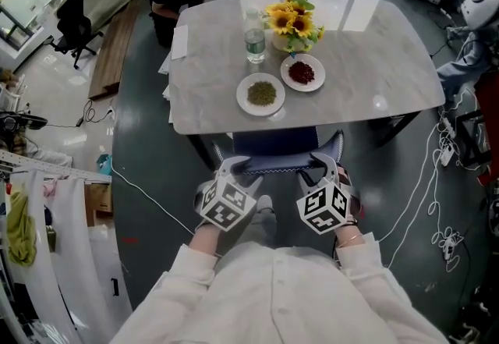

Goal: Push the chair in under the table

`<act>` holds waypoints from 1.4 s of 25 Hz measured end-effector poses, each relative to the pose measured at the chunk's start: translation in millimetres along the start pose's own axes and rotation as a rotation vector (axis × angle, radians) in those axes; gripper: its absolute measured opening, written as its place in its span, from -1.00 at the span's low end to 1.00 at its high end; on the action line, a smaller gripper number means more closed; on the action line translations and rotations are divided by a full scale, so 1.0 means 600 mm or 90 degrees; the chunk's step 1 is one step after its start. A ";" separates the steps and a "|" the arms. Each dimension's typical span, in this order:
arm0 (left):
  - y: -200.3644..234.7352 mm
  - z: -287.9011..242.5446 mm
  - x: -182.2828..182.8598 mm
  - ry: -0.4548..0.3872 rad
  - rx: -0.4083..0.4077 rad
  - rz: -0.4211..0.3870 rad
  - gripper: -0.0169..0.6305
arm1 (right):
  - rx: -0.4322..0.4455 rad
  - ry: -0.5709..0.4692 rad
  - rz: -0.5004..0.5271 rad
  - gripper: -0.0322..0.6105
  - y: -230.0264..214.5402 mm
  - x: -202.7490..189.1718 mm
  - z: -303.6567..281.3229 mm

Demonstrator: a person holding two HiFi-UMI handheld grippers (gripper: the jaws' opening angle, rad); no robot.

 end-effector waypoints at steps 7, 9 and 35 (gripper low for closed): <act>0.028 -0.005 0.010 -0.001 -0.005 -0.004 -0.37 | -0.004 0.000 -0.002 -0.30 -0.015 0.013 -0.023; 0.028 -0.004 0.011 -0.001 -0.008 -0.005 -0.37 | -0.004 -0.001 -0.002 -0.30 -0.016 0.015 -0.023; 0.020 -0.001 -0.002 0.012 -0.042 0.008 -0.37 | 0.014 0.032 -0.009 -0.29 -0.001 0.012 -0.020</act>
Point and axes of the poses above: the fingertips, and each gripper's own axes: z backward along the fingers, y to its left, x out of its top, the point moved 1 cm from there along z, backward along the fingers, and after that the axes turned 13 degrees about -x, right-handed, at the moved point
